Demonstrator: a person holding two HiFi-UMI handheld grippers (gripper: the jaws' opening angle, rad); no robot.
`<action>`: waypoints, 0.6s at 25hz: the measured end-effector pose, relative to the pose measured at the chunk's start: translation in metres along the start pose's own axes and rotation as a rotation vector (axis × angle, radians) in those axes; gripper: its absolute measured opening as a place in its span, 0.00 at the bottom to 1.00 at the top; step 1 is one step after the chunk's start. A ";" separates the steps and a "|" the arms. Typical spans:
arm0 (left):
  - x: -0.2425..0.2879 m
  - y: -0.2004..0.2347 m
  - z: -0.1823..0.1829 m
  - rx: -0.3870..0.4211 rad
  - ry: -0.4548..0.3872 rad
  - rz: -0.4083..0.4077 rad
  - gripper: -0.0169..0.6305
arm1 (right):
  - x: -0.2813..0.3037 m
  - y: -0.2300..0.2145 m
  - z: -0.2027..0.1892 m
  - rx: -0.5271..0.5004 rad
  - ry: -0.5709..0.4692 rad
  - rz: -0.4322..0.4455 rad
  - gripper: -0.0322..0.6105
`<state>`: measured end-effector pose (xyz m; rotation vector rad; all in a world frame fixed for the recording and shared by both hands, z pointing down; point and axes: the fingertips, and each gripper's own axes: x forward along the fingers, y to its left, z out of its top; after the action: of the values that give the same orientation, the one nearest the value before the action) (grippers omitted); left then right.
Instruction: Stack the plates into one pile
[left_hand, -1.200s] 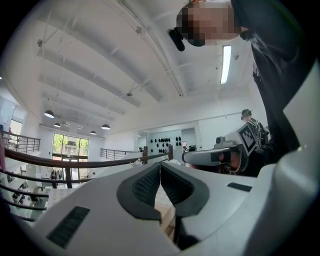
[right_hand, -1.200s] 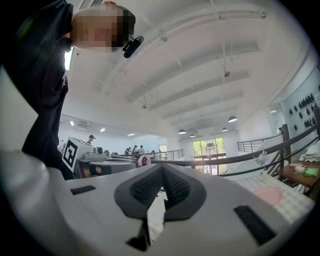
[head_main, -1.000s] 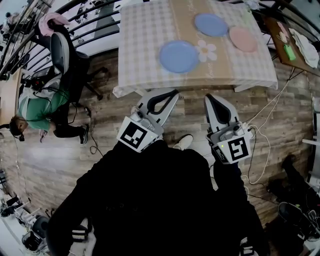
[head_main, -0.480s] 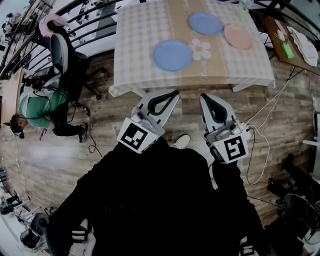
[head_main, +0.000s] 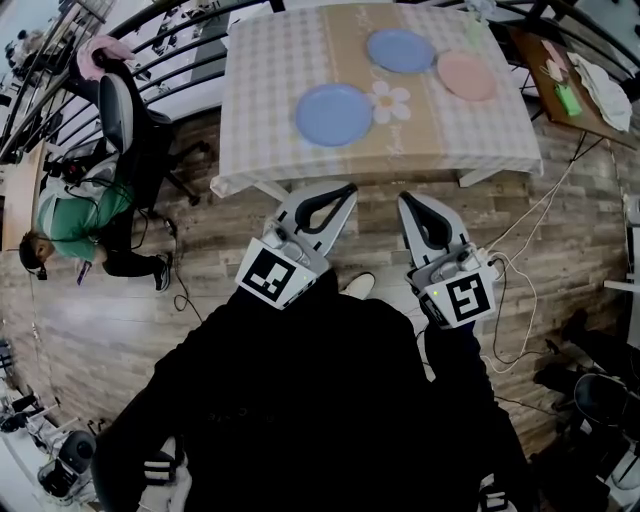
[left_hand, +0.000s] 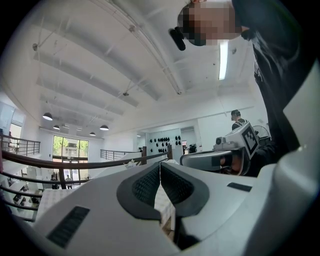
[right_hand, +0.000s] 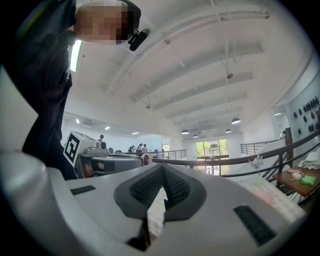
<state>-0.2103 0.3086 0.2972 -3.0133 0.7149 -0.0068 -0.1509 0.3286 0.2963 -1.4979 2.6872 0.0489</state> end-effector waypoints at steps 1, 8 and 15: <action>0.002 -0.002 -0.001 0.000 0.001 -0.004 0.06 | -0.001 -0.002 -0.001 0.005 0.002 -0.004 0.06; 0.026 0.000 -0.011 -0.017 0.002 -0.026 0.06 | -0.003 -0.024 -0.014 -0.006 0.042 -0.024 0.06; 0.065 0.027 -0.024 -0.043 -0.010 -0.034 0.06 | 0.022 -0.061 -0.021 0.006 0.055 -0.021 0.06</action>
<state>-0.1645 0.2542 0.3194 -3.0640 0.6722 0.0232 -0.1109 0.2768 0.3160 -1.5482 2.7105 -0.0019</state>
